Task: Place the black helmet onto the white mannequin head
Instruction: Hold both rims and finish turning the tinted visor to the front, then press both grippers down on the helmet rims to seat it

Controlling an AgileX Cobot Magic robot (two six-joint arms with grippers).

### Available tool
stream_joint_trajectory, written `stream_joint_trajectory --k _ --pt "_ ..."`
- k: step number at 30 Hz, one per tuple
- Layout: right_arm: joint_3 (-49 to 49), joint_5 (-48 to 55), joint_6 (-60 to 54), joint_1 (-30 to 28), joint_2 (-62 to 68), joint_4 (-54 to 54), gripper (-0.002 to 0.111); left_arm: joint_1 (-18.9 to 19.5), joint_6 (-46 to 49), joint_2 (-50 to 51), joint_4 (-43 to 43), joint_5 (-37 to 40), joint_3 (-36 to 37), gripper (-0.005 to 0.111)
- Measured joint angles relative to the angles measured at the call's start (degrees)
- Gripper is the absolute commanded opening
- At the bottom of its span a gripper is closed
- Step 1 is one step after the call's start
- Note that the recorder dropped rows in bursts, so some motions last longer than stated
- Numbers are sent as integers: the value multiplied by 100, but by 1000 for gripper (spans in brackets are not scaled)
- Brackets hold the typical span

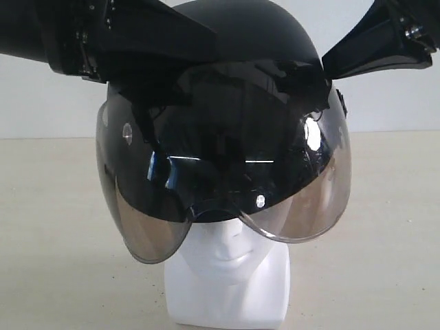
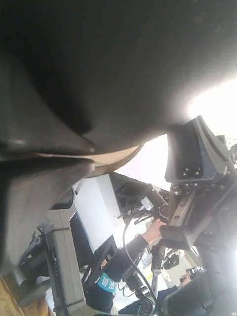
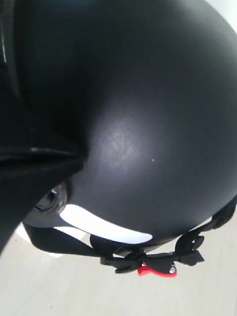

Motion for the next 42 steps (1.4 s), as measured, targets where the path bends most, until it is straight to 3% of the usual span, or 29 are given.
stream_joint_trajectory --k 17,28,37,42 --pt "28 48 58 12 -527 -80 0 -13 -336 -546 864 -326 -158 4" --pt "28 -131 -392 223 -697 1147 0 -13 -654 -978 1487 -498 -147 4" --pt "28 -191 -173 953 -673 377 0 -13 -884 -978 1803 -482 61 4" --pt "28 -185 142 1083 -673 -135 0 -13 -937 -978 1867 -458 157 4"
